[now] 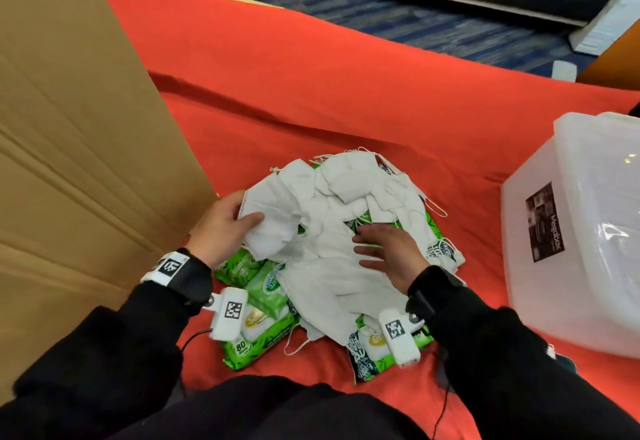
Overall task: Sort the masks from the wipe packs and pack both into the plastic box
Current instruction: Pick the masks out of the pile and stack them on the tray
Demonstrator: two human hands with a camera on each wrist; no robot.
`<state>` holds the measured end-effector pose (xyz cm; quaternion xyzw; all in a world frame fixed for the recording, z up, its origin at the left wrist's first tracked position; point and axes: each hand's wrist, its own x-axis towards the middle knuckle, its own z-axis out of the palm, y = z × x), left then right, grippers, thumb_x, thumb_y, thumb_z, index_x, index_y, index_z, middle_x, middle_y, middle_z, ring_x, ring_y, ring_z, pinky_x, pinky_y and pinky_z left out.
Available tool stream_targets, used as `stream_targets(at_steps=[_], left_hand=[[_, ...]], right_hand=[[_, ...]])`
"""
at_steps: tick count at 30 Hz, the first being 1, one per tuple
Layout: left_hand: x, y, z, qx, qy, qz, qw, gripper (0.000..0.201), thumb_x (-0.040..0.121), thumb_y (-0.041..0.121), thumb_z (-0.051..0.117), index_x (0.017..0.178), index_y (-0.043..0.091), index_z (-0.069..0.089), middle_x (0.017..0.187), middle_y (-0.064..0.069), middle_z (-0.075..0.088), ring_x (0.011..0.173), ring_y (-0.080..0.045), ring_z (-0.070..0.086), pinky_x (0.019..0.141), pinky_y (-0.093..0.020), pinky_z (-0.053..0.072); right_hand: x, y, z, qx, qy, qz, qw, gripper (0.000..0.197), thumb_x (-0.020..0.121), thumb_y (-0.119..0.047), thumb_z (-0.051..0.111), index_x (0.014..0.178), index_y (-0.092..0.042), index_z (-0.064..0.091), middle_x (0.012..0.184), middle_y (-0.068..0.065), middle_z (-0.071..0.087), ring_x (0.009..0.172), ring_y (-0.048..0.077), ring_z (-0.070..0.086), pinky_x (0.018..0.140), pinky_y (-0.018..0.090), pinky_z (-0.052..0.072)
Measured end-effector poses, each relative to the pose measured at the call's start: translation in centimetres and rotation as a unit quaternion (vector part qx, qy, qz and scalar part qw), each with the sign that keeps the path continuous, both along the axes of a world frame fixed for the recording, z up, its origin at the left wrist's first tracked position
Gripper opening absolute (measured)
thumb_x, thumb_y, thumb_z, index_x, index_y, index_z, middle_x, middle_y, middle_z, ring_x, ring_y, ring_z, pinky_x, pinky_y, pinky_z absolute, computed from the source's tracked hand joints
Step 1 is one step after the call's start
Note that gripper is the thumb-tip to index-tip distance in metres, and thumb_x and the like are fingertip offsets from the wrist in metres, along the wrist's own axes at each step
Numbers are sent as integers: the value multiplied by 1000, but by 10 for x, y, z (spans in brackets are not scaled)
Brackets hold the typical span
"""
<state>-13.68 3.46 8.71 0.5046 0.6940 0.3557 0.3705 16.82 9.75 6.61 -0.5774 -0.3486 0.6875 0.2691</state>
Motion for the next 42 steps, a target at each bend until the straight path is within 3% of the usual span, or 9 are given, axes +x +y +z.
stream_targets(at_steps=[3,7,13,18,21,25,30,38,42], left_hand=[[18,19,-6,-10,5,-7,1000,25,92,13,66,115,21,58,108,4,69,100,-19,65,78,-34,48],[40,28,-28,-62,-64,33,995,43,86,11,65,126,24,55,120,1,67,112,-22,62,97,-41,50],[58,28,-48,-73,-224,107,966,38,91,-3,58,114,26,63,113,-3,75,108,-27,70,96,-47,55],[51,29,-55,-108,-222,136,959,39,87,0,63,114,28,58,104,-6,75,96,-28,72,88,-54,58],[43,31,-59,-107,-224,161,955,49,76,11,64,119,31,53,111,-5,72,103,-27,69,94,-60,54],[44,33,-54,-80,-169,179,966,56,80,5,59,121,41,47,112,1,70,104,-25,67,93,-51,54],[68,31,-35,-15,-139,155,978,61,87,-5,53,127,39,42,94,11,69,85,-15,67,75,-36,52],[114,24,-15,24,-176,3,984,43,96,5,57,127,34,47,88,24,72,76,-3,64,68,-22,45],[94,23,-11,30,-158,33,986,29,87,18,57,112,33,63,98,15,73,95,-17,69,87,-39,54]], right_hand=[[-14,43,-18,110,-149,64,981,14,90,-9,66,97,-16,75,92,6,75,87,24,66,68,27,50],[-30,83,-44,248,-444,261,821,35,90,-9,60,119,-22,72,125,1,69,115,23,63,87,28,48],[-40,104,-78,284,-547,422,666,62,92,-15,57,151,-19,40,150,7,43,132,33,46,103,44,44],[-36,108,-81,336,-609,433,573,41,88,-25,58,130,-22,56,126,5,56,119,30,53,95,43,34],[-29,109,-67,346,-562,405,633,20,93,-25,54,104,-25,71,111,-2,69,105,24,63,91,37,38],[-13,86,-29,367,-405,155,823,3,85,-25,72,85,-24,74,76,-7,71,72,16,64,69,30,49],[-4,56,6,276,-197,-53,939,15,82,-8,76,84,-21,69,62,-6,62,54,19,59,57,33,49],[-28,-1,20,207,-39,-2,978,14,91,2,68,101,-6,74,79,6,71,75,22,67,72,39,59],[-20,-5,20,191,-43,-60,979,17,93,7,59,92,-8,69,81,7,71,73,21,63,71,38,52]])
